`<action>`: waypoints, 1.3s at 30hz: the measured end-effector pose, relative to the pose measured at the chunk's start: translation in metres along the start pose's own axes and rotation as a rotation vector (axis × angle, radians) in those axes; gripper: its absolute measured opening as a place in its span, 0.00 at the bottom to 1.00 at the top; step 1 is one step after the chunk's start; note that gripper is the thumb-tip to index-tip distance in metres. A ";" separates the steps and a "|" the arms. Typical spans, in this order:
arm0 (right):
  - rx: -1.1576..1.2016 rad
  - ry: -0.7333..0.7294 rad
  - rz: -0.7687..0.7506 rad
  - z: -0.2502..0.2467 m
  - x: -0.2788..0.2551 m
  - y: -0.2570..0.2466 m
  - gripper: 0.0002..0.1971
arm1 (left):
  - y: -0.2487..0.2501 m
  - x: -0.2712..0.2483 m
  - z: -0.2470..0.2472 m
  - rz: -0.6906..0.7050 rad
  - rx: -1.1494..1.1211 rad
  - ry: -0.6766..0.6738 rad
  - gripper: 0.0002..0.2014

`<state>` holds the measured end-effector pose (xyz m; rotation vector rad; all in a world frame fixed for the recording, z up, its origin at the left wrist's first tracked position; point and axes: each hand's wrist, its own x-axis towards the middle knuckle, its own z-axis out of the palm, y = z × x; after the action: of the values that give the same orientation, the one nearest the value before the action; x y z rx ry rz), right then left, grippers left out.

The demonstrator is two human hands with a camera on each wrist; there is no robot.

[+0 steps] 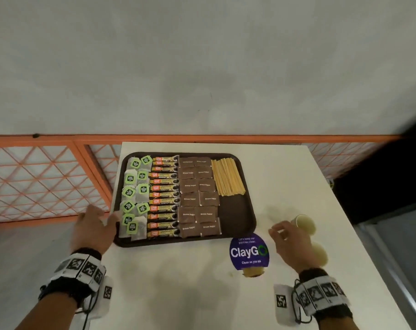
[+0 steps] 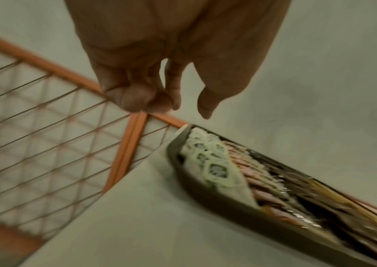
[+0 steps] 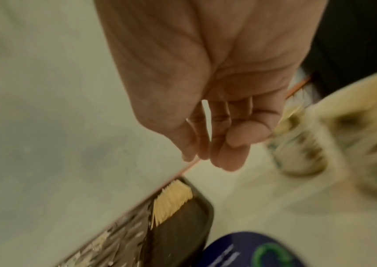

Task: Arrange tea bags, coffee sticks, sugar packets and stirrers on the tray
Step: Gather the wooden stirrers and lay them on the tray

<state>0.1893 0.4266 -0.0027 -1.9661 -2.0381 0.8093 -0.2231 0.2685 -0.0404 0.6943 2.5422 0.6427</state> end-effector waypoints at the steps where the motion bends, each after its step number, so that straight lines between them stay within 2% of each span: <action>1: -0.001 0.056 -0.020 -0.013 -0.018 0.009 0.05 | 0.011 -0.010 -0.002 0.070 -0.023 0.050 0.15; 3: -0.005 0.158 0.004 -0.036 -0.048 0.029 0.10 | 0.042 -0.034 0.003 0.269 -0.076 0.053 0.09; 6: 0.027 0.308 0.102 -0.056 -0.060 0.064 0.07 | 0.097 -0.073 0.029 0.505 -0.114 -0.081 0.06; 7: -0.003 0.291 0.142 -0.057 -0.057 0.078 0.15 | 0.115 -0.086 0.041 0.554 -0.129 -0.147 0.06; 9: -0.037 0.143 0.224 -0.051 -0.045 0.103 0.36 | 0.148 -0.113 0.071 0.610 -0.130 -0.285 0.06; 10: -0.029 0.074 0.227 -0.046 -0.036 0.112 0.43 | 0.163 -0.126 0.086 0.621 -0.119 -0.342 0.05; 11: -0.014 0.030 0.195 -0.040 -0.027 0.120 0.47 | 0.178 -0.137 0.102 0.628 -0.120 -0.384 0.05; 12: 0.010 0.008 0.135 -0.033 -0.019 0.125 0.46 | 0.192 -0.148 0.116 0.629 -0.131 -0.417 0.04; 15: 0.110 0.040 -0.044 -0.021 -0.006 0.136 0.30 | 0.230 -0.175 0.159 0.593 -0.179 -0.515 0.03; 17: 0.171 0.052 -0.084 -0.027 -0.005 0.142 0.27 | 0.250 -0.188 0.190 0.561 -0.171 -0.540 0.09; 21: 0.158 0.127 -0.072 -0.045 0.000 0.169 0.32 | 0.282 -0.201 0.252 0.525 -0.135 -0.591 0.40; 23: 0.150 0.153 -0.042 -0.057 0.009 0.185 0.34 | 0.293 -0.205 0.274 0.477 -0.147 -0.624 0.49; 25: 0.149 0.138 -0.040 -0.071 0.026 0.199 0.35 | 0.299 -0.208 0.291 0.420 -0.199 -0.614 0.47; 28: 0.178 0.138 -0.023 -0.092 0.055 0.199 0.37 | 0.302 -0.208 0.305 0.457 -0.199 -0.539 0.32; 30: 0.166 0.099 -0.036 -0.103 0.075 0.183 0.37 | 0.303 -0.202 0.302 0.472 -0.218 -0.500 0.29; 34: 0.153 0.031 -0.239 -0.107 0.127 0.137 0.31 | 0.304 -0.176 0.285 0.455 -0.231 -0.365 0.30; 36: 0.157 -0.066 -0.356 -0.095 0.160 0.110 0.29 | 0.303 -0.160 0.274 0.452 -0.221 -0.283 0.30; 39: 0.126 -0.271 -0.451 -0.068 0.209 0.064 0.29 | 0.301 -0.141 0.261 0.445 -0.194 -0.199 0.28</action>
<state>0.2578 0.6440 -0.0265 -1.3093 -2.3808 1.1015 0.1274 0.5039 -0.0518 1.2005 2.1207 0.8997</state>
